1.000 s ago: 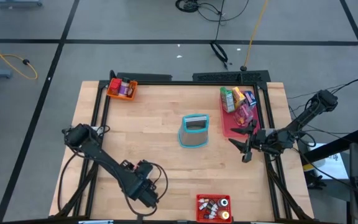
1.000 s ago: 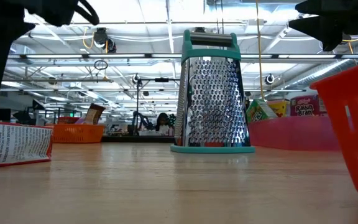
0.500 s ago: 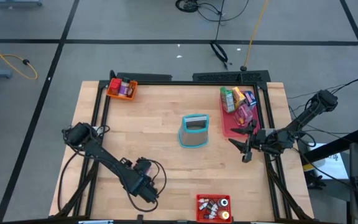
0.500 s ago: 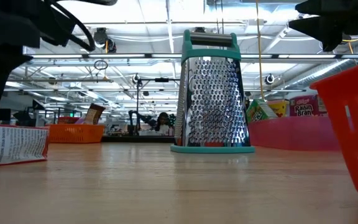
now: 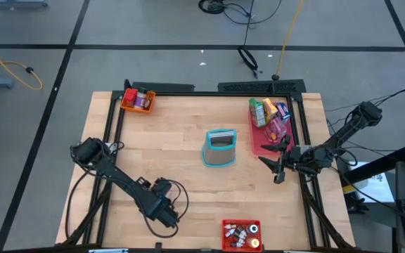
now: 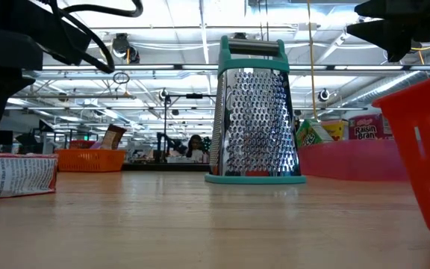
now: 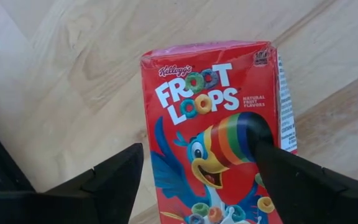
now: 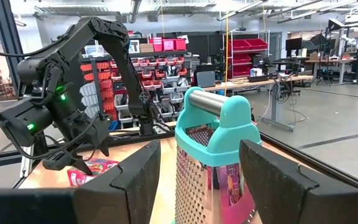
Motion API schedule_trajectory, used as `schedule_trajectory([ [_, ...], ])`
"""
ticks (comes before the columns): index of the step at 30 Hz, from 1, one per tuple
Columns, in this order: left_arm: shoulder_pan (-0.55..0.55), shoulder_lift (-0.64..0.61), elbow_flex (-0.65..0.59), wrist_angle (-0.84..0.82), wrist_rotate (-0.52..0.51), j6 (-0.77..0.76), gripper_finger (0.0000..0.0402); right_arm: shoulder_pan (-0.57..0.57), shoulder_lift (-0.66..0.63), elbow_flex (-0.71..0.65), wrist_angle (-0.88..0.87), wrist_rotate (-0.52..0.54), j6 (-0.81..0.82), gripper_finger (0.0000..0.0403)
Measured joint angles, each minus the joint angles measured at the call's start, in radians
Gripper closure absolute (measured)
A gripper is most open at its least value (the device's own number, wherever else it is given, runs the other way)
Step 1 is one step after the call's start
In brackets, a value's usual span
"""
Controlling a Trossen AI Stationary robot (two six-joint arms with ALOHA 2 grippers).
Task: Pick & Place Kitchen Items
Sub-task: Put the red cereal box into the pink bin
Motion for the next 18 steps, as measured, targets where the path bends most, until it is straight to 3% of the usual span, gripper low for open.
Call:
schedule_trajectory([
  [10, 0.001, -0.059, -0.004, -0.019, 0.002, -0.017, 0.0098, 0.0, 0.0, 0.0, -0.003, 0.0, 0.0, 0.0193],
  [15, -0.014, -0.153, -0.002, 0.021, -0.111, -0.092, 0.0098, 0.0, 0.0, 0.0, -0.003, 0.001, 0.0, 0.0193],
  [18, -0.017, -0.163, -0.002, 0.13, -0.154, -0.094, 0.0102, 0.0, 0.0, 0.0, -0.003, 0.001, 0.0, 0.0193],
])
